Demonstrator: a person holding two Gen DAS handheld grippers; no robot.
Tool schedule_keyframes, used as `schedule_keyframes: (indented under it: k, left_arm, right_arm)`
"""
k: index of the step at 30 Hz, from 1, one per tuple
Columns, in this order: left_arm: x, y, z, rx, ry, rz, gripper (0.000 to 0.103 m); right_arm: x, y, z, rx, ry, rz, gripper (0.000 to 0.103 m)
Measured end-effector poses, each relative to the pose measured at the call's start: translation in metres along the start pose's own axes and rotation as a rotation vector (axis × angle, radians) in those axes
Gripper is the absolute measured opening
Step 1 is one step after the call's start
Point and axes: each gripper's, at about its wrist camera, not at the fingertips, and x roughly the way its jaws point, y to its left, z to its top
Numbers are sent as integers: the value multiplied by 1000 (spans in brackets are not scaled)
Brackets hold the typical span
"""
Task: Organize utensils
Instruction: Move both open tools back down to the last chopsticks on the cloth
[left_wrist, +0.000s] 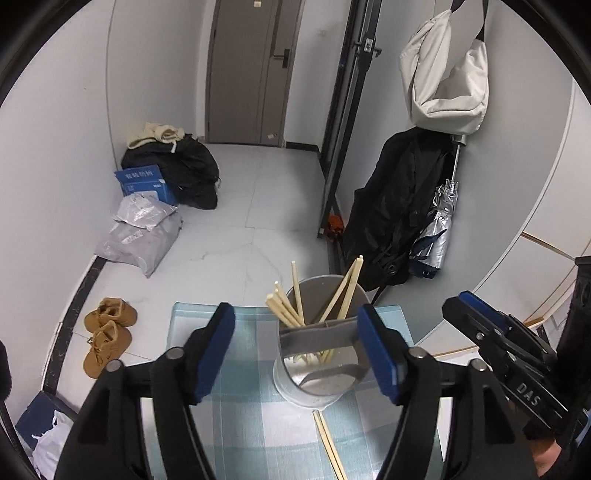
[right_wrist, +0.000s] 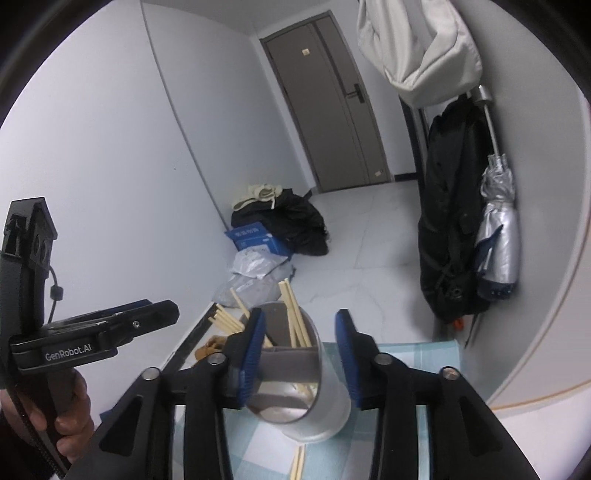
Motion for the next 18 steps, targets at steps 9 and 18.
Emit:
schedule_keyframes:
  k: [9,18]
  left_arm:
    - [-29,-7,-24,6,-75,34,85]
    - [-43,-6,-53,-3,-143,56,95]
  right_arm:
    - [-37,17,-20,-41,-35,-38,61]
    - [-63,22,-49,-44,-78,-60,75]
